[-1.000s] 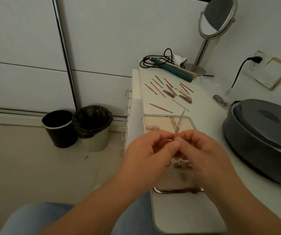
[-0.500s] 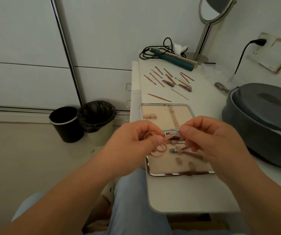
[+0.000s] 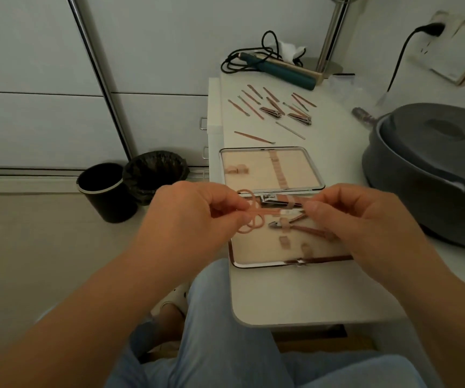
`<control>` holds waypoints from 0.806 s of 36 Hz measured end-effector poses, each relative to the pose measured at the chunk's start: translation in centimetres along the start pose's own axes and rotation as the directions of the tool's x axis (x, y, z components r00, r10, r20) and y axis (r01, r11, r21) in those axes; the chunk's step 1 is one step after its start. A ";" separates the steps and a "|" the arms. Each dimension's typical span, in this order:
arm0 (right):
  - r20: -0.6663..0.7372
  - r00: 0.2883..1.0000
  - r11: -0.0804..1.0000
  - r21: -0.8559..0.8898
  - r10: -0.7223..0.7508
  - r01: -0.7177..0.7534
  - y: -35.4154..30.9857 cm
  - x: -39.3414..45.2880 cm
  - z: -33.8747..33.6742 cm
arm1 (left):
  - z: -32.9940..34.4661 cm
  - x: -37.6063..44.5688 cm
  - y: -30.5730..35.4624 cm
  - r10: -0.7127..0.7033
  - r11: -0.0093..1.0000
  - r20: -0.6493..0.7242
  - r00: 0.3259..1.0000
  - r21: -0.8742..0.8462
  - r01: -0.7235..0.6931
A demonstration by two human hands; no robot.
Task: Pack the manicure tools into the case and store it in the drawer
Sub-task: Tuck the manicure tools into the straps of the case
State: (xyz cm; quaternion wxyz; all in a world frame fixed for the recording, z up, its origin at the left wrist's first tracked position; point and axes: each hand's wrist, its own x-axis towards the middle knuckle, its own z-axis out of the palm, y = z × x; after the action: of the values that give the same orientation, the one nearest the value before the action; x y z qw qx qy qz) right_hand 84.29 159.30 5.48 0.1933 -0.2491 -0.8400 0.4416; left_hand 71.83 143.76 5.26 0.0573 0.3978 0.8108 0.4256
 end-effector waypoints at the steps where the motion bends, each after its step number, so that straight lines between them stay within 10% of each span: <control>1: -0.032 0.999 1.000 -0.031 -0.006 0.005 0.4 0.1 -0.2 | -0.3 0.0 0.0 -0.024 1.000 0.011 1.000 -0.007 0.024; 29: -0.073 0.993 0.987 -0.142 -0.092 0.081 4.0 0.3 0.0 | 1.1 0.2 -0.3 -0.136 0.956 0.227 0.964 0.287 0.067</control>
State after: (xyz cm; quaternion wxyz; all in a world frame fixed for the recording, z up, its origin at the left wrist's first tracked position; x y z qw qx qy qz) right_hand 85.07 161.43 2.18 0.2278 -0.2426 -0.8703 0.3632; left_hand 72.03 144.50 4.39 0.1224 0.4088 0.8685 0.2522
